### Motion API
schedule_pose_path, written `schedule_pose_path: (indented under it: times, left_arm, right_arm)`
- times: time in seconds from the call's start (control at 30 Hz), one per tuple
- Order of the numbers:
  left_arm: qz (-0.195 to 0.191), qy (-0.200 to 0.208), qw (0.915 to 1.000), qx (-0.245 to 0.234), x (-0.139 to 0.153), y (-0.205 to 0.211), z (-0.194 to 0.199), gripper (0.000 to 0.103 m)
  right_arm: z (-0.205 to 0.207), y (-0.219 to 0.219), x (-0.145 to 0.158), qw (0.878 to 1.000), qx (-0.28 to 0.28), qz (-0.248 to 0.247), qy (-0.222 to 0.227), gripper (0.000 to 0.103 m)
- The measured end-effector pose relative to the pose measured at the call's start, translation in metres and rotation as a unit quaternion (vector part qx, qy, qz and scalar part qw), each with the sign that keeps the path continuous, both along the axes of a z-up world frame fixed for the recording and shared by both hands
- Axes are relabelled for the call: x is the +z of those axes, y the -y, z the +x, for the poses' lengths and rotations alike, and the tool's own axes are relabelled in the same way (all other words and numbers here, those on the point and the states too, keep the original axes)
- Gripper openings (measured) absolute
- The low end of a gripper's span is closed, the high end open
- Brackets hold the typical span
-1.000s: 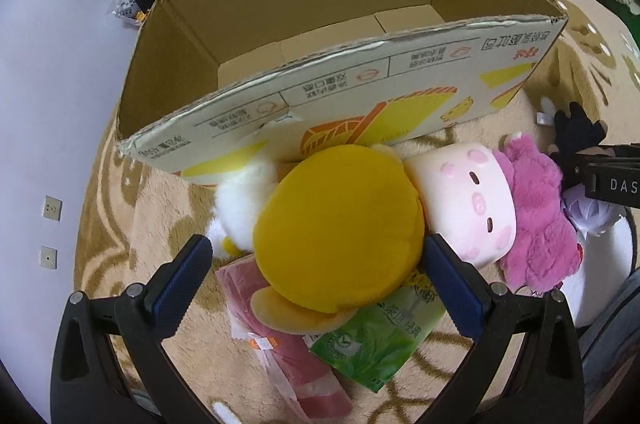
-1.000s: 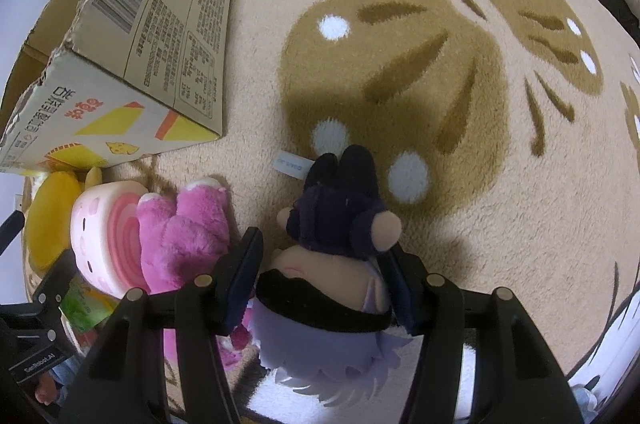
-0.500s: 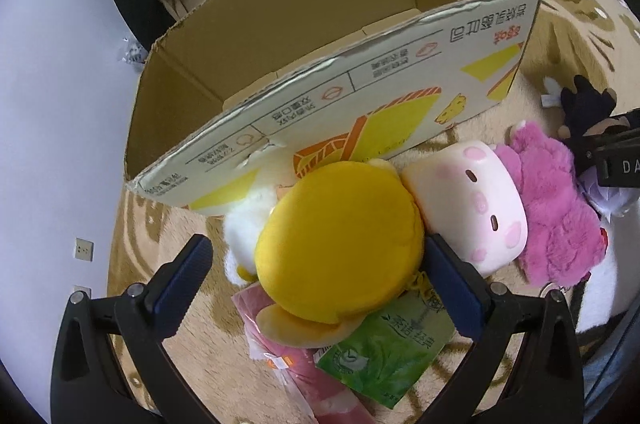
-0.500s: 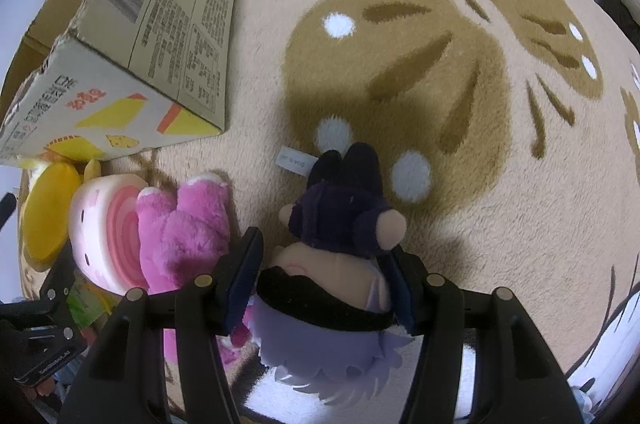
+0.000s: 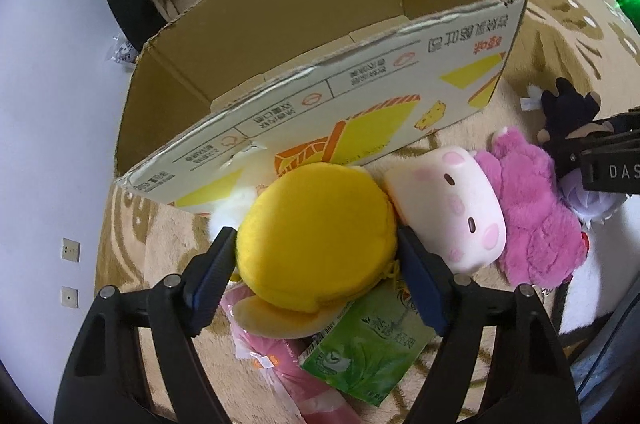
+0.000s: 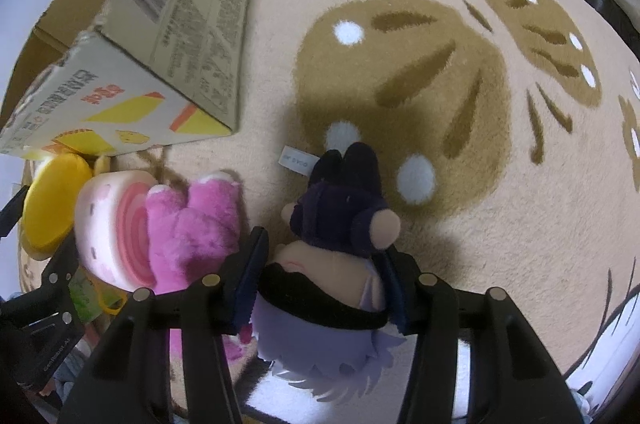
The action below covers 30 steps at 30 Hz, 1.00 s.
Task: Organize soft objects
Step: 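Close the right tool on the doll plush while the left tool grasps the yellow plush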
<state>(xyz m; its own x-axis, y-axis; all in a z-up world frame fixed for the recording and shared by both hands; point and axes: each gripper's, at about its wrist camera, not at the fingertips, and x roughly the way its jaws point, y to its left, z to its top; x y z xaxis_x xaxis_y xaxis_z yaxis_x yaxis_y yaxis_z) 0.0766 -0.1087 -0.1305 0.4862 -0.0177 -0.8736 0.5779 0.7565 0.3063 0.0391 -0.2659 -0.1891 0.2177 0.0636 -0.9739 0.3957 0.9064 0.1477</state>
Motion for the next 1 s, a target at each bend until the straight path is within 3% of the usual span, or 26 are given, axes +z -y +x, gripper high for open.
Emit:
schedule_pose_path:
  times: [0.63,0.73,1.0]
  left_arm:
    - [-0.013,0.01,0.9995,0.026,0.009,-0.018,0.006,0.076]
    - [-0.012,0.015,0.9995,0.026,0.012,-0.019,0.002,0.076]
    - [-0.014,0.028,0.999,0.033,0.02,-0.021,-0.007,0.075]
  right_arm:
    - [-0.002,-0.024,0.053,0.994,0.018,-0.011,0.108,0.053]
    - [-0.005,-0.01,0.06,0.992,0.02,-0.011,0.121,0.053]
    - [-0.005,-0.007,0.062,0.991,0.022,-0.009,0.131,0.053]
